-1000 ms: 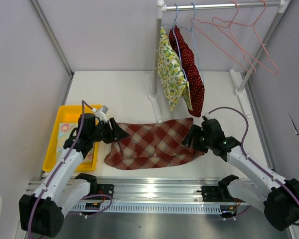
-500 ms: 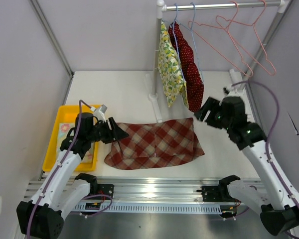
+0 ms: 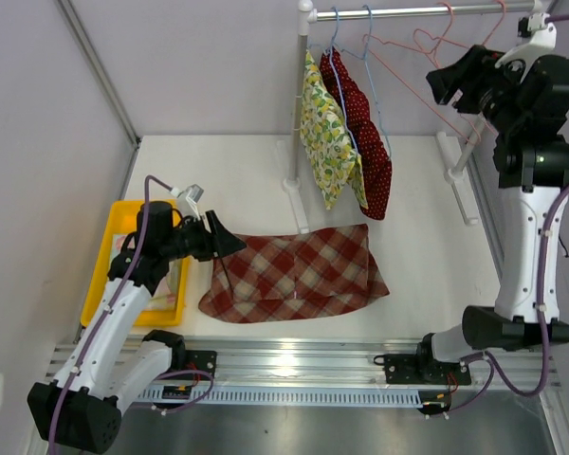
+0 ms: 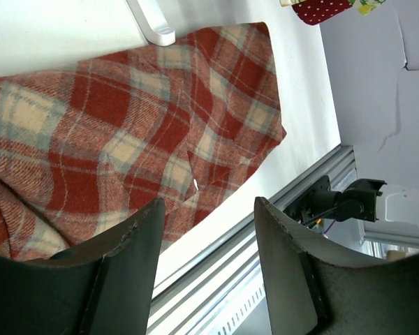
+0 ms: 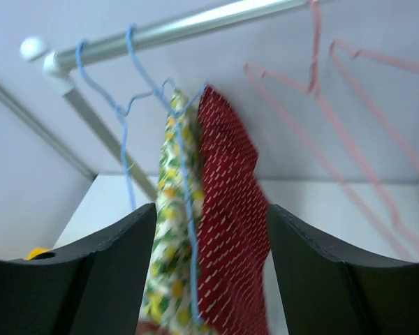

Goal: Place the skirt on the hanger

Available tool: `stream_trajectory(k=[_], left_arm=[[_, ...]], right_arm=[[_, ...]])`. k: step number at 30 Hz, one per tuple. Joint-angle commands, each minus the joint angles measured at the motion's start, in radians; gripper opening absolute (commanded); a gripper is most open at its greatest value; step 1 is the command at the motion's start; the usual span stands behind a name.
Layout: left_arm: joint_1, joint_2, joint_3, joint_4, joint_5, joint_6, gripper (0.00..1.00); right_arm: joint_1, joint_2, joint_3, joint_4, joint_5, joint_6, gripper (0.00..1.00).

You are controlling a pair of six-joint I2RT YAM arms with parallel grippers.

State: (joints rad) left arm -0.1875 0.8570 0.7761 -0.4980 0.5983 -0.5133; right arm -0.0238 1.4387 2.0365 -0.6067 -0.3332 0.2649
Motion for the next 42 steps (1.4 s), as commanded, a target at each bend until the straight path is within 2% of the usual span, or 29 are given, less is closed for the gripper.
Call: stream_trajectory(k=[1,9,15,33,36,42], left_arm=[[-0.004,0.01,0.051,0.006,0.043,0.03,0.59],[-0.004,0.02,0.069,-0.002,0.049,0.048,0.59],[-0.004,0.002,0.058,-0.01,0.058,0.055,0.59],[-0.004,-0.003,0.052,-0.039,0.041,0.075,0.59],[-0.004,-0.001,0.054,-0.043,0.04,0.075,0.59],[-0.004,-0.004,0.052,-0.053,0.029,0.076,0.59]], right_arm=[[-0.054,0.112,0.103,0.087,-0.053,-0.07,0.7],[-0.065,0.296,0.162,0.278,-0.087,-0.13,0.7],[-0.067,0.377,0.162,0.398,-0.035,-0.148,0.7],[-0.024,0.539,0.291,0.424,0.005,-0.141,0.69],[-0.018,0.555,0.301,0.44,0.014,-0.136,0.64],[-0.007,0.577,0.321,0.436,0.031,-0.139,0.39]])
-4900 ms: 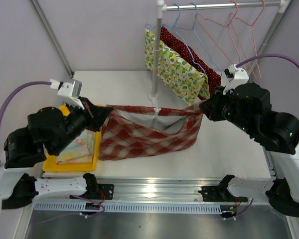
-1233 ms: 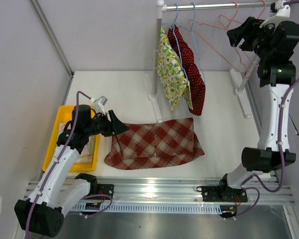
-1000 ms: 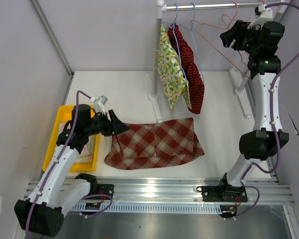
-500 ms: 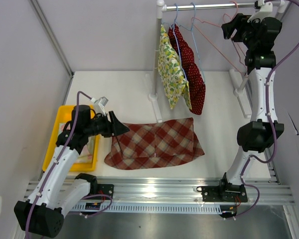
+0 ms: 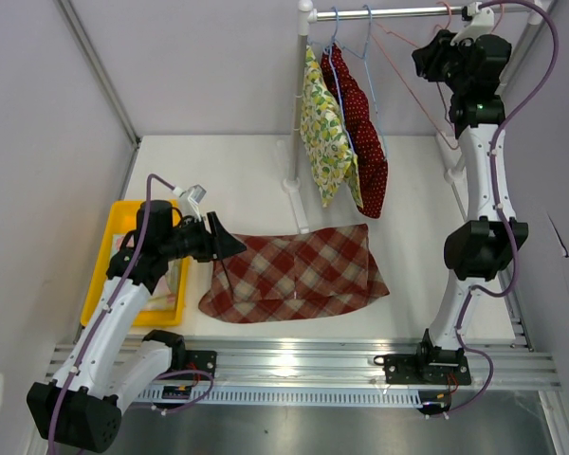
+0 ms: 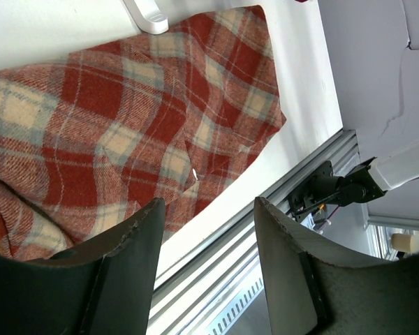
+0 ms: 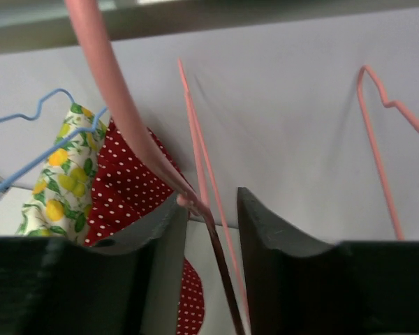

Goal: Place the skirt on the hanger

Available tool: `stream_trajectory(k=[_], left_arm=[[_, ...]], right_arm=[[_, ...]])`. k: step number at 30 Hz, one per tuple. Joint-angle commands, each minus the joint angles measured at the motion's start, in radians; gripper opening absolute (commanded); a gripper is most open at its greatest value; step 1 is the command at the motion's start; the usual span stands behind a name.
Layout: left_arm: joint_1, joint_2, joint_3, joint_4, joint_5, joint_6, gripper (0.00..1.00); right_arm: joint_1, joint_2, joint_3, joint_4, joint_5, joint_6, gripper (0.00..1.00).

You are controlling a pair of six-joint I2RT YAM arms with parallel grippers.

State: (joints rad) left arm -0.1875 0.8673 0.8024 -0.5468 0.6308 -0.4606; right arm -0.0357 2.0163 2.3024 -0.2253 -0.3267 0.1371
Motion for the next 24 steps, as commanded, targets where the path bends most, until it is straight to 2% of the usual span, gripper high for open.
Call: stream_trajectory(k=[1,3,5,12,24], left_arm=[[-0.004,-0.013,0.026,-0.002,-0.003,0.023,0.59],[-0.004,-0.01,0.024,-0.002,-0.003,0.023,0.59],[-0.004,-0.008,0.023,-0.004,-0.002,0.023,0.59],[-0.004,-0.005,0.014,0.004,-0.005,0.022,0.58],[-0.004,-0.004,0.017,-0.001,-0.006,0.028,0.58]], right_arm=[[0.007,-0.005,0.046,0.063,0.031,-0.016,0.32],[0.008,-0.013,0.042,0.069,0.049,-0.021,0.27],[0.008,-0.017,0.043,0.073,0.06,-0.024,0.16],[0.01,-0.03,0.057,0.086,0.058,-0.03,0.0],[0.014,-0.106,0.04,0.05,0.087,-0.077,0.0]])
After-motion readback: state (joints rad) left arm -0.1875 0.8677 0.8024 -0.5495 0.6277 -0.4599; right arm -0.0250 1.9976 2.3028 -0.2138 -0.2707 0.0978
